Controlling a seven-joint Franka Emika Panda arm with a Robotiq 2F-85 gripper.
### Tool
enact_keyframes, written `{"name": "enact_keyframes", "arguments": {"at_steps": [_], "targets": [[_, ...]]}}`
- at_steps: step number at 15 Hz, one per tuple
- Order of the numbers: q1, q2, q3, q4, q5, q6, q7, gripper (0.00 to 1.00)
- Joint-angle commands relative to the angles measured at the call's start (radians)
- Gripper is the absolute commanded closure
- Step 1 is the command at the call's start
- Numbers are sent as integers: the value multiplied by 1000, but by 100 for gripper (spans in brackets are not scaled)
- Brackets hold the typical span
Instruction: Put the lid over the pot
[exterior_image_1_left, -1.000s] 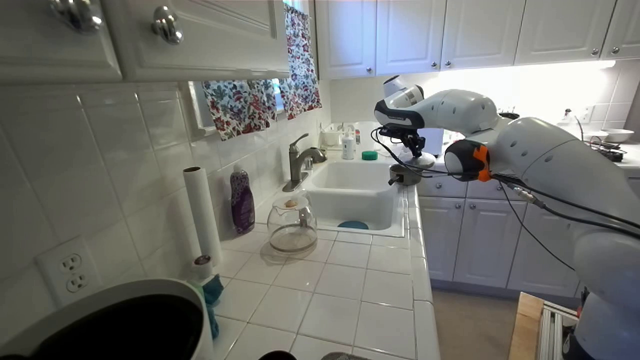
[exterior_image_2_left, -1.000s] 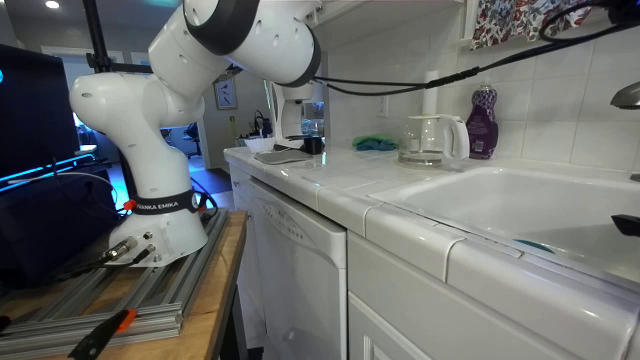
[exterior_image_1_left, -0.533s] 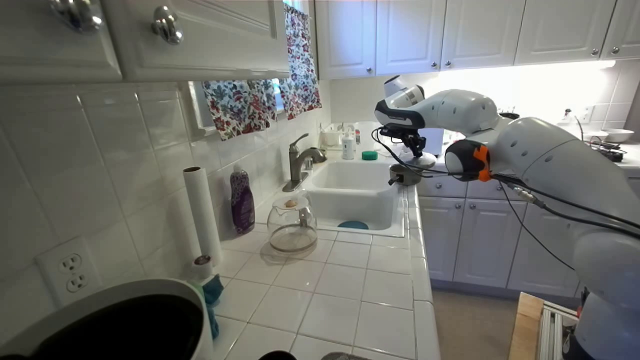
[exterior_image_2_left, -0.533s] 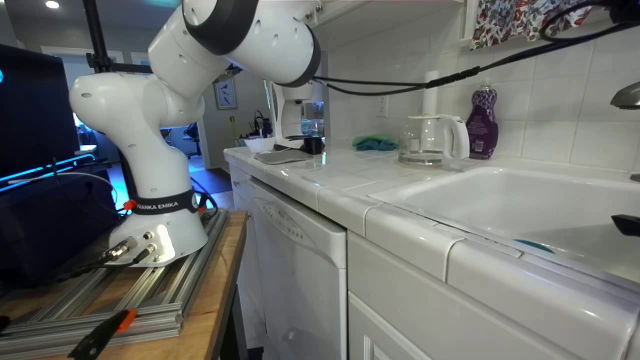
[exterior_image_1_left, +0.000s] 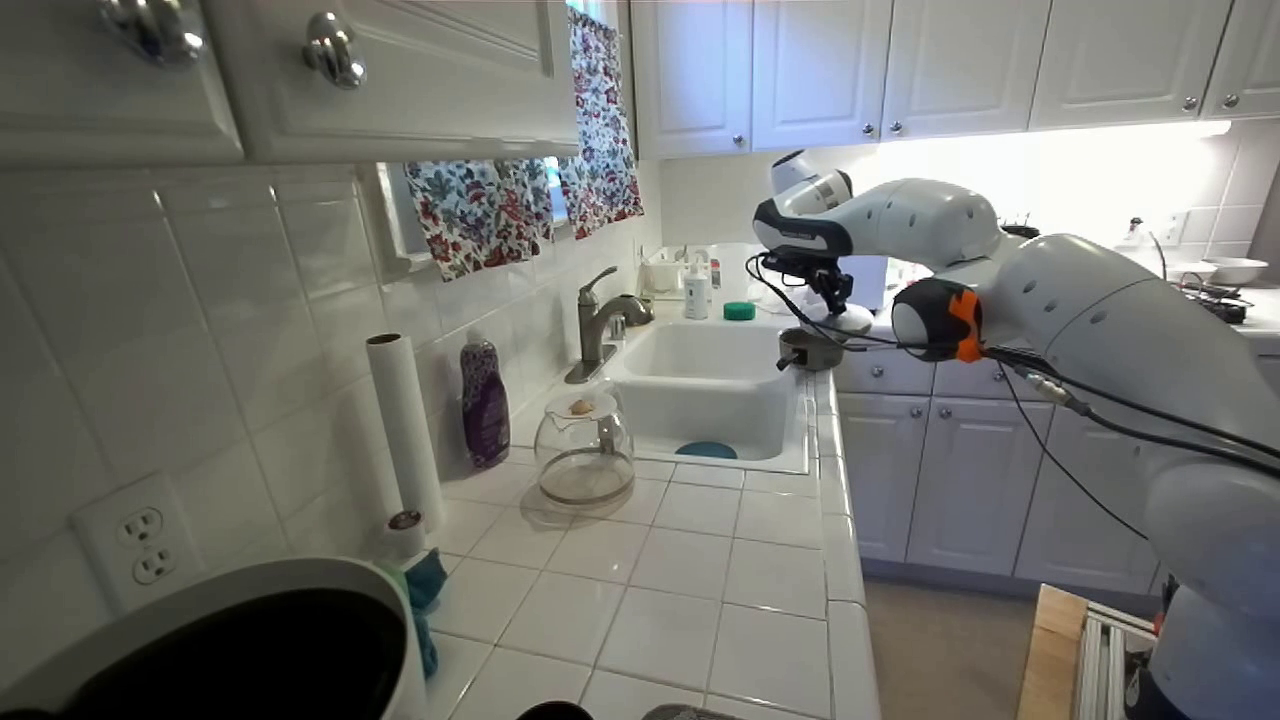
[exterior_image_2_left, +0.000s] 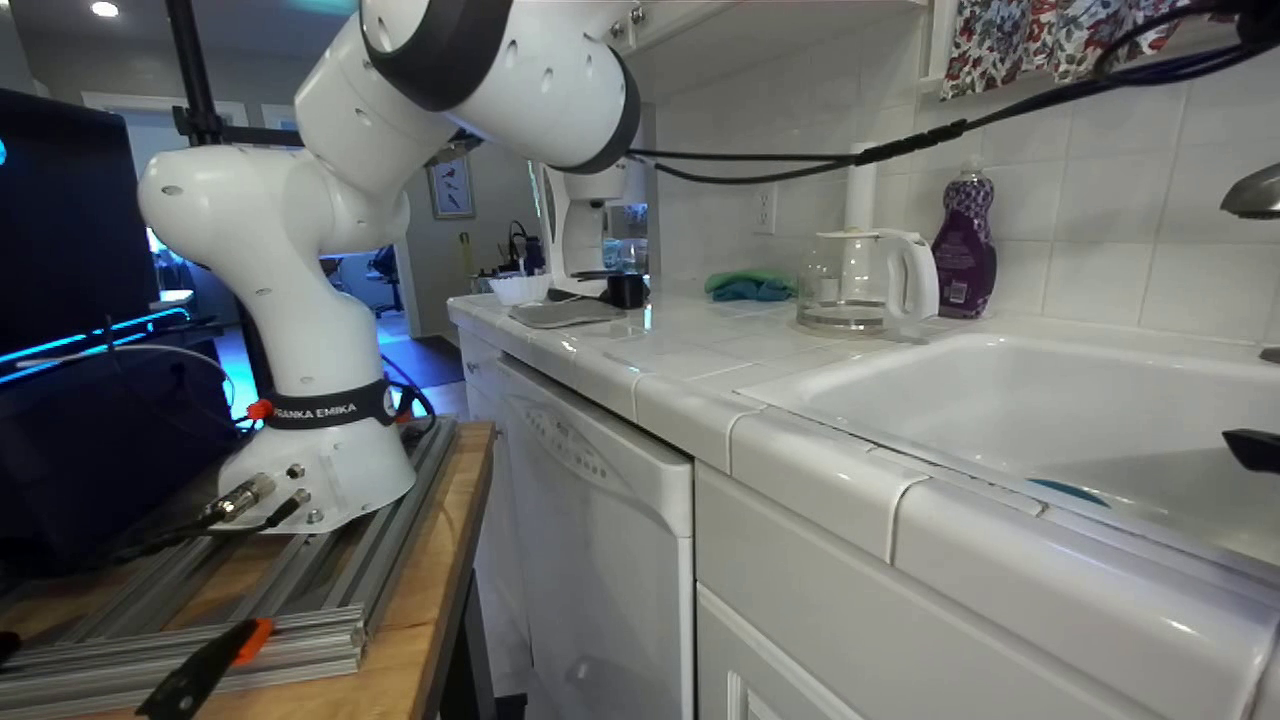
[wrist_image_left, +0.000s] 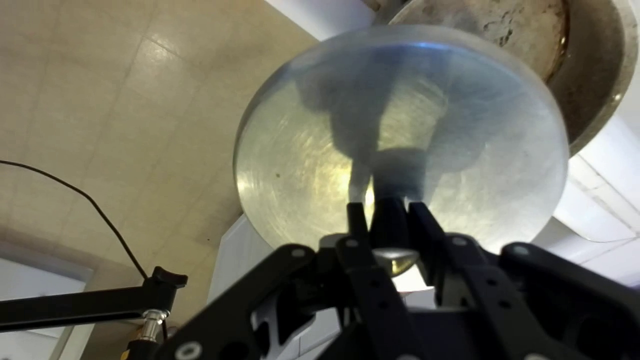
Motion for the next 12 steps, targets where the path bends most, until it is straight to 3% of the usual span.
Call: {"name": "enact_keyframes", "arguments": {"at_steps": [1, 6, 12], "targets": [[-10, 7, 17, 20, 50, 18, 39, 94], [-22, 21, 1, 37, 44, 130, 137, 94], [-26, 20, 6, 18, 45, 179, 146, 94]]}}
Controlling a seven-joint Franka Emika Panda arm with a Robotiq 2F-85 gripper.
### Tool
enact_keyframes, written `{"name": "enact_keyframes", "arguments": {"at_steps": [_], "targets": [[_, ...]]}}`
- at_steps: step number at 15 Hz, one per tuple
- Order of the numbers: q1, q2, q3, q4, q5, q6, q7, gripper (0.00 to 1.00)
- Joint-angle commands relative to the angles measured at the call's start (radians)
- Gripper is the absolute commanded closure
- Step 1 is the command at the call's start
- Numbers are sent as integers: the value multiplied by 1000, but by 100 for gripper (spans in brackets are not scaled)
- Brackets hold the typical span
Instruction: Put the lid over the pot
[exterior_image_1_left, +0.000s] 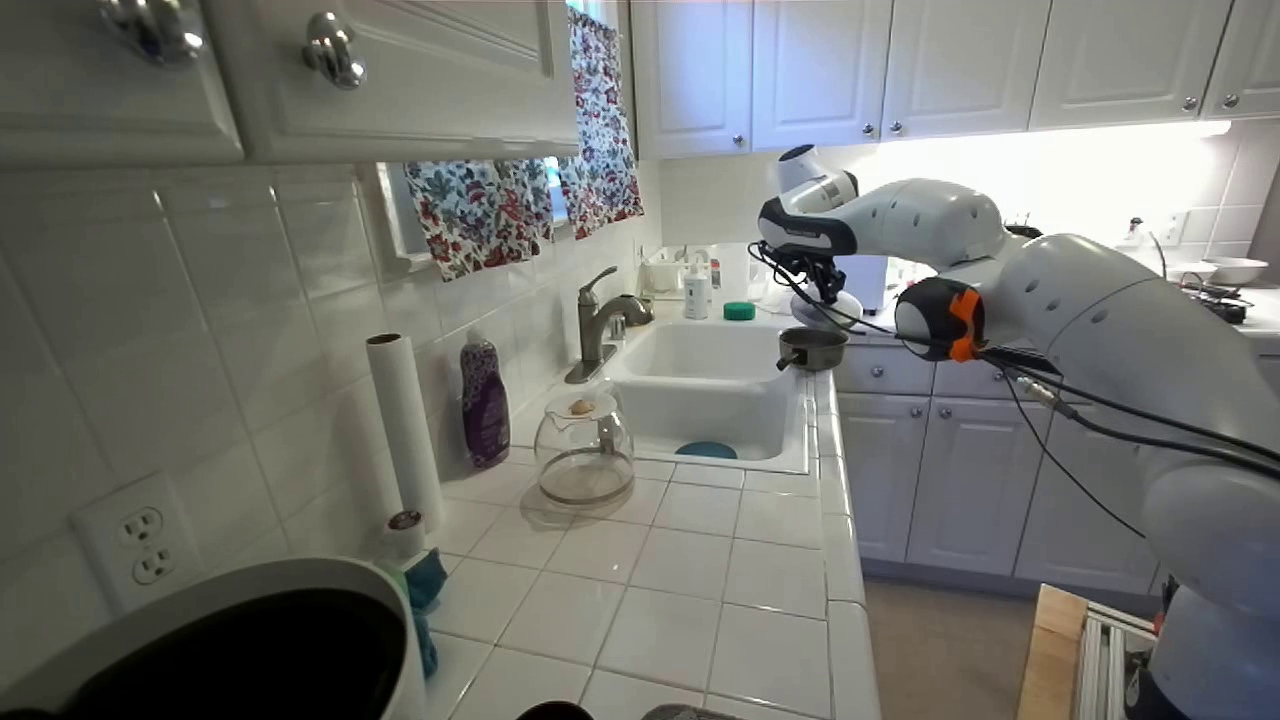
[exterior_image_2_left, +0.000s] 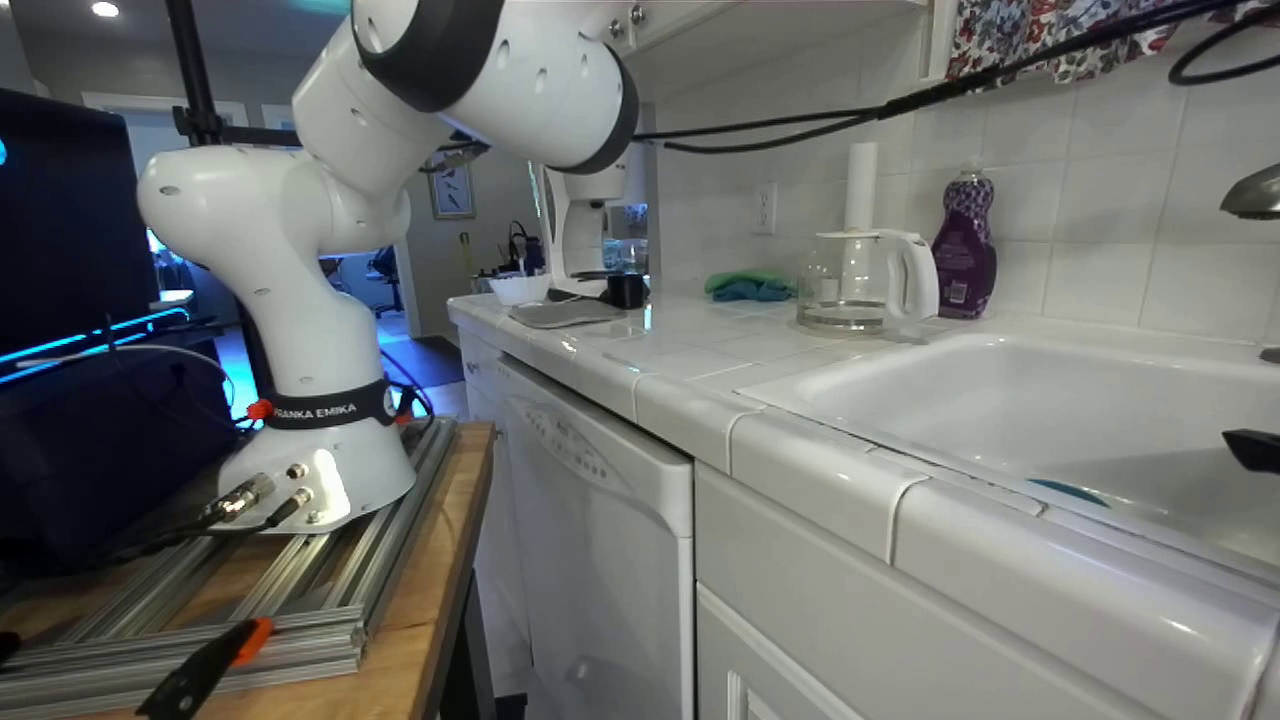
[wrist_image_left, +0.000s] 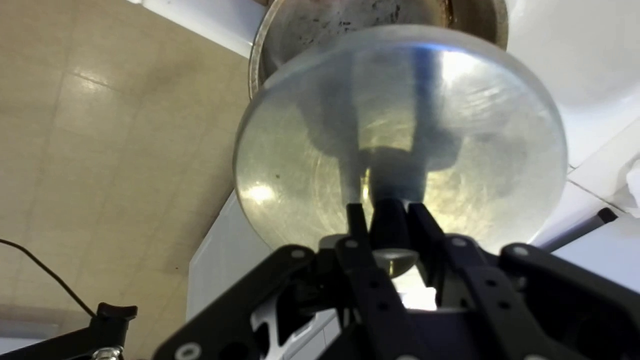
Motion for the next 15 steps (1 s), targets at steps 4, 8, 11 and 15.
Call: {"name": "enact_keyframes", "arguments": {"at_steps": [4, 8, 11, 15], "targets": [[-9, 25, 10, 17, 31, 10, 14, 94], [-8, 40, 12, 21, 31, 14, 9, 94], [1, 41, 0, 20, 13, -14, -4, 74], [-3, 46, 0, 27, 16, -9, 3, 94]]}}
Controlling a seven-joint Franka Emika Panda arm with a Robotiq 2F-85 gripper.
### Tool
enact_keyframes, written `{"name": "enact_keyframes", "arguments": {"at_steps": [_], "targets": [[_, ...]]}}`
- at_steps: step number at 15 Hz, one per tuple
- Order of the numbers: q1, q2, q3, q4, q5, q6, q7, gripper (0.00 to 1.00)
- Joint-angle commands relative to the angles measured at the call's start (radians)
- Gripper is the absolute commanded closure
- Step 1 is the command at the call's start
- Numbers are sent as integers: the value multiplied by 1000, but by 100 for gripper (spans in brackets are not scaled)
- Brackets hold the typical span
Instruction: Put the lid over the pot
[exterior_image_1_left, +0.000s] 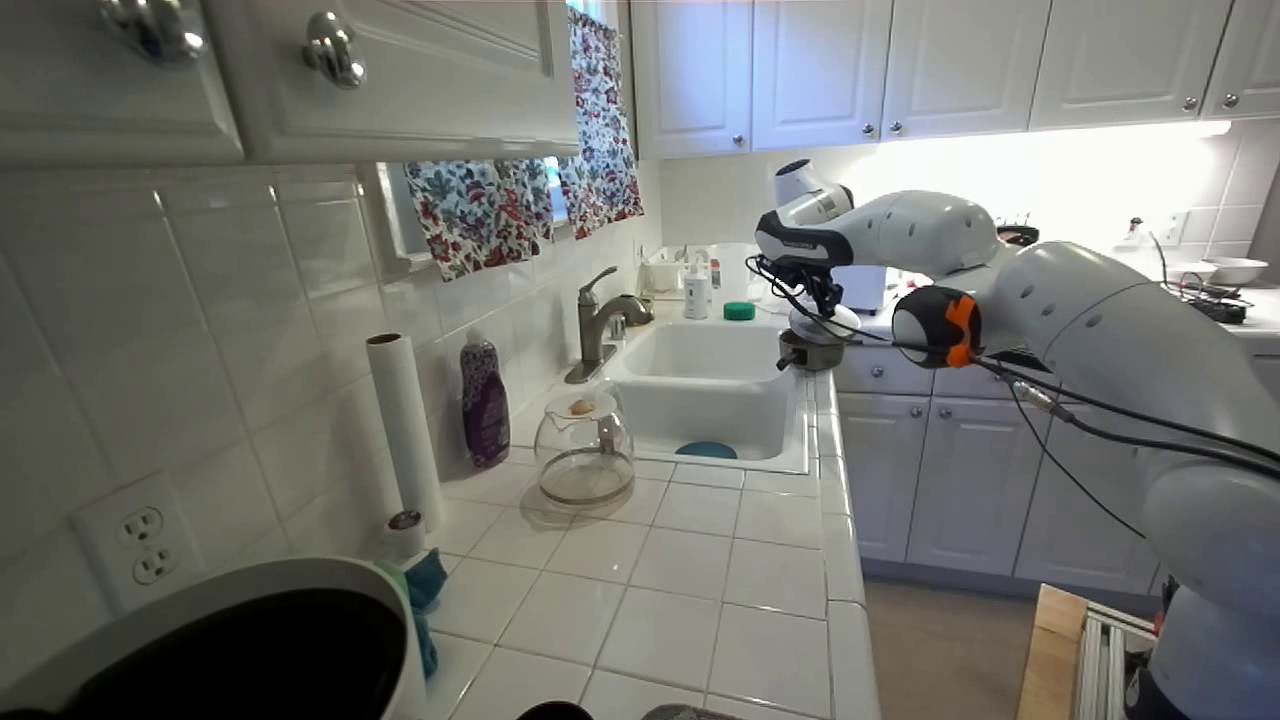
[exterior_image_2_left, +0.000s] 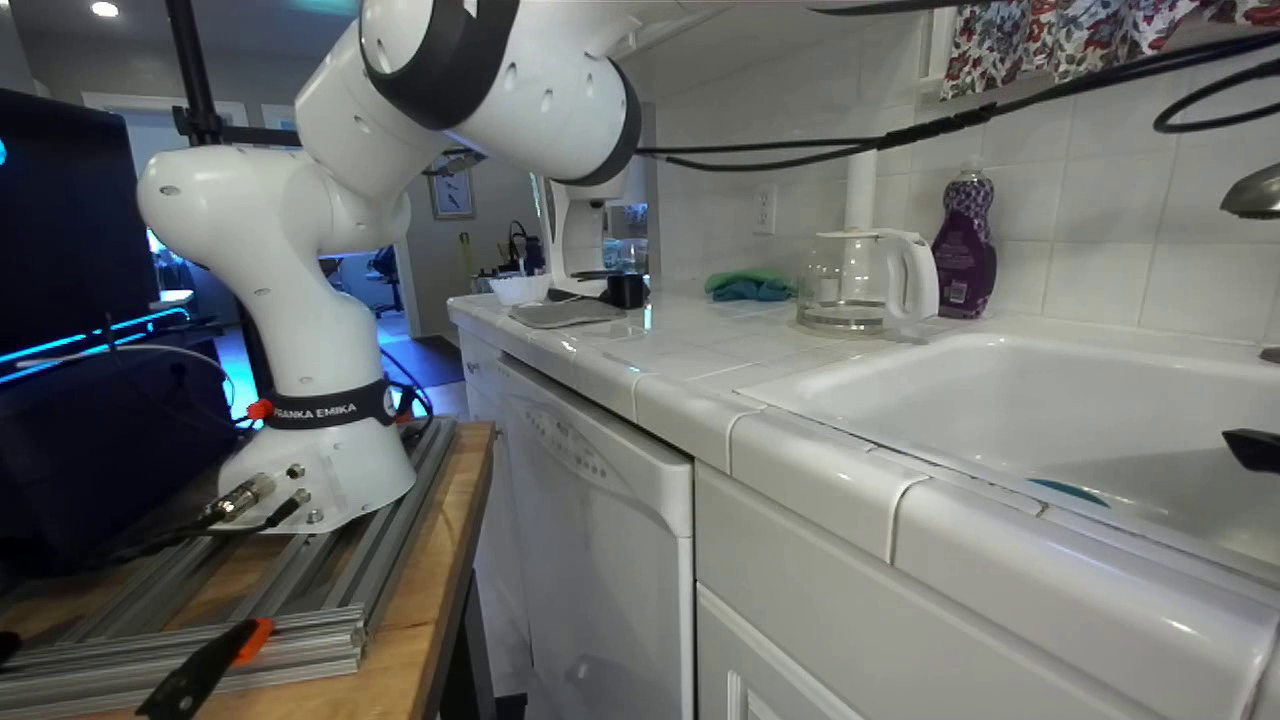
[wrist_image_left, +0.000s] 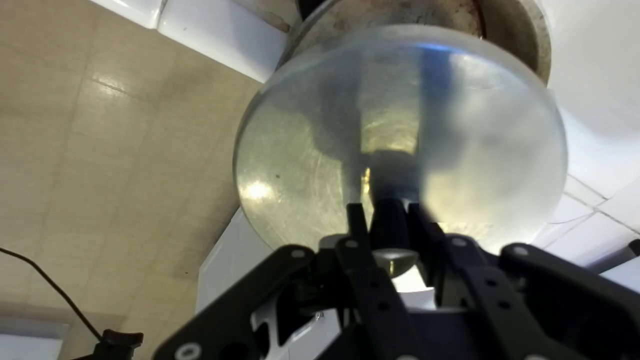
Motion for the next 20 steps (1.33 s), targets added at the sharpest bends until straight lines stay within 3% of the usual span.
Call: {"name": "enact_keyframes", "arguments": {"at_steps": [1, 8, 20], "targets": [[-6, 16, -12, 33, 14, 15, 16, 94], [1, 16, -13, 24, 15, 92, 29, 94], [1, 46, -15, 25, 17, 66, 38, 94]]}}
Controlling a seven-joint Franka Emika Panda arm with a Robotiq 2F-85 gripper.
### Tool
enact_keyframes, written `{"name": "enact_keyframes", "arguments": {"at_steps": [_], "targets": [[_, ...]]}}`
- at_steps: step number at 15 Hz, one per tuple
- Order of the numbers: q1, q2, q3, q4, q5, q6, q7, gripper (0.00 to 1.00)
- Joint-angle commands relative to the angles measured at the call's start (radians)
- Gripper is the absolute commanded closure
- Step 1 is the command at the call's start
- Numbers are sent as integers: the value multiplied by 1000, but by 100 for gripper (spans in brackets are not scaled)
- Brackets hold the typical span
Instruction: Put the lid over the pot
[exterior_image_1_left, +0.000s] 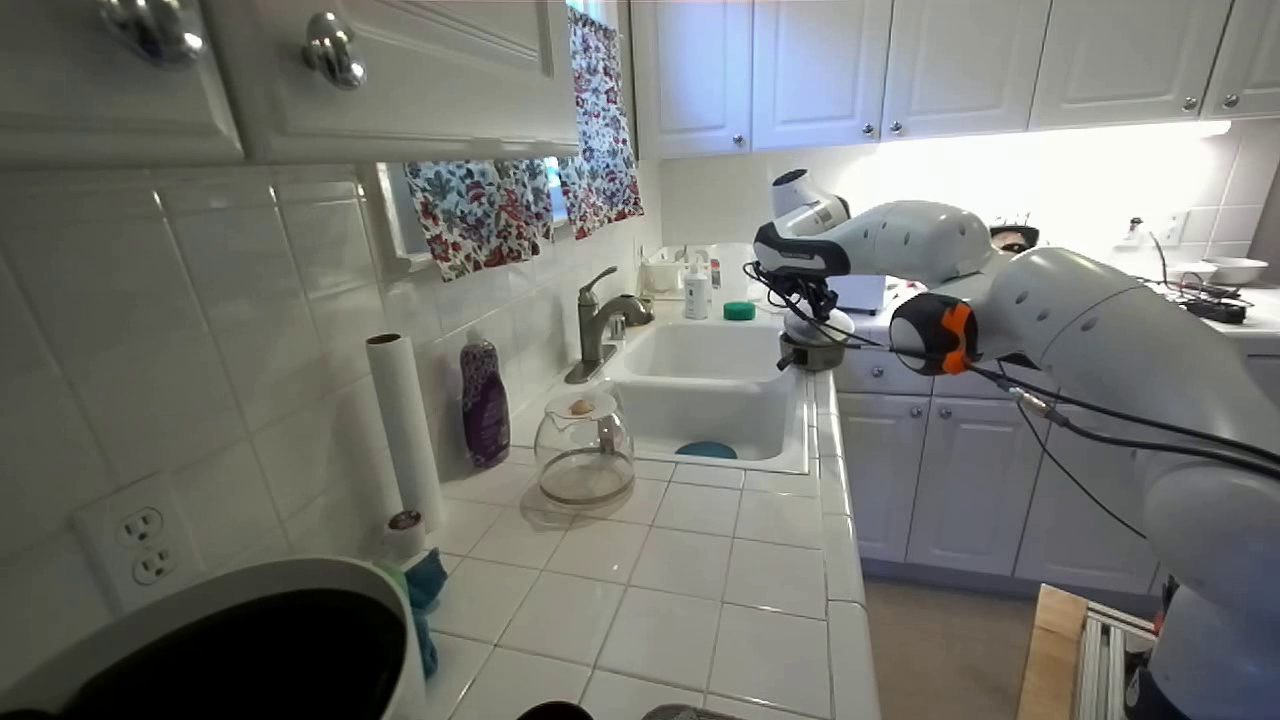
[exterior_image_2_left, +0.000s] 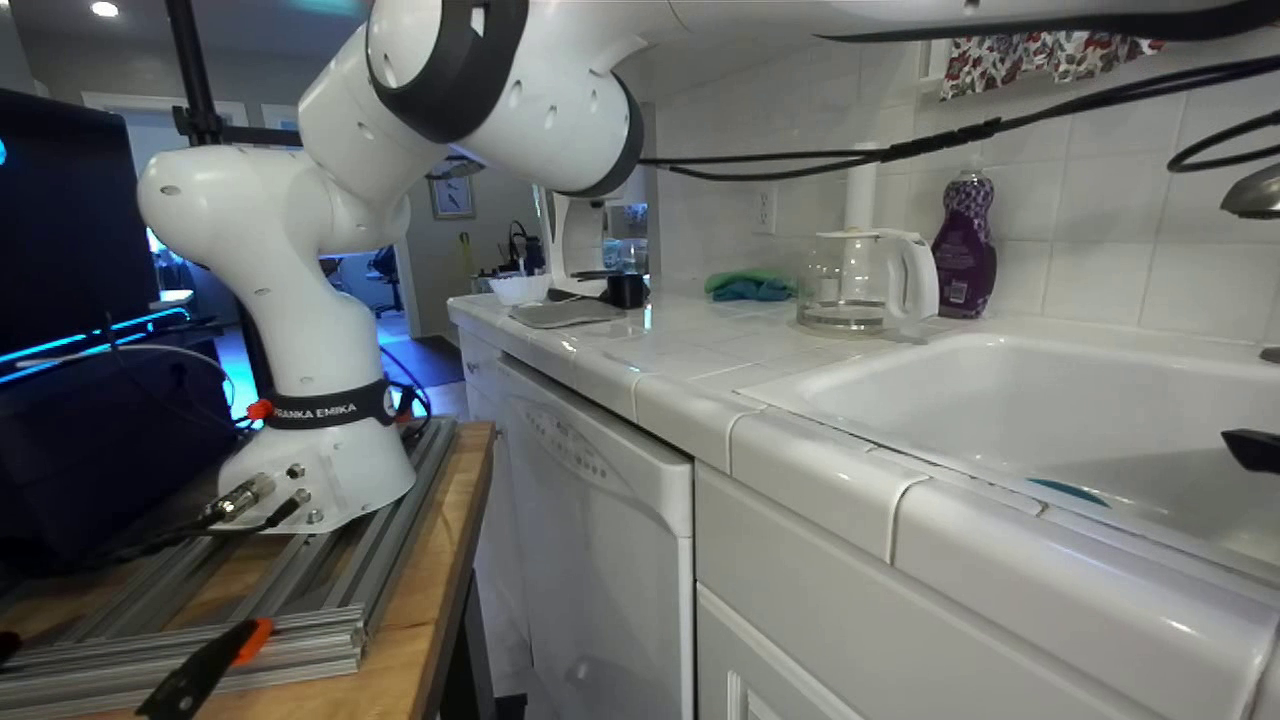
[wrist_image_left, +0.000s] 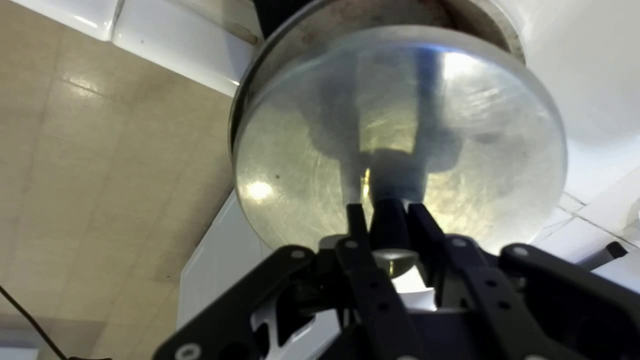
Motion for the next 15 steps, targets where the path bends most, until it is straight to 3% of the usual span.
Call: {"name": "enact_keyframes", "arguments": {"at_steps": [1, 4, 5, 6, 12, 15], "targets": [[-3, 17, -7, 26, 17, -5, 23, 94], [1, 13, -7, 25, 17, -11, 25, 94], [3, 12, -7, 25, 17, -14, 26, 62], [4, 12, -8, 24, 17, -15, 27, 48], [8, 6, -10, 20, 15, -13, 39, 7], [19, -15, -23, 12, 3, -29, 61, 0]]}}
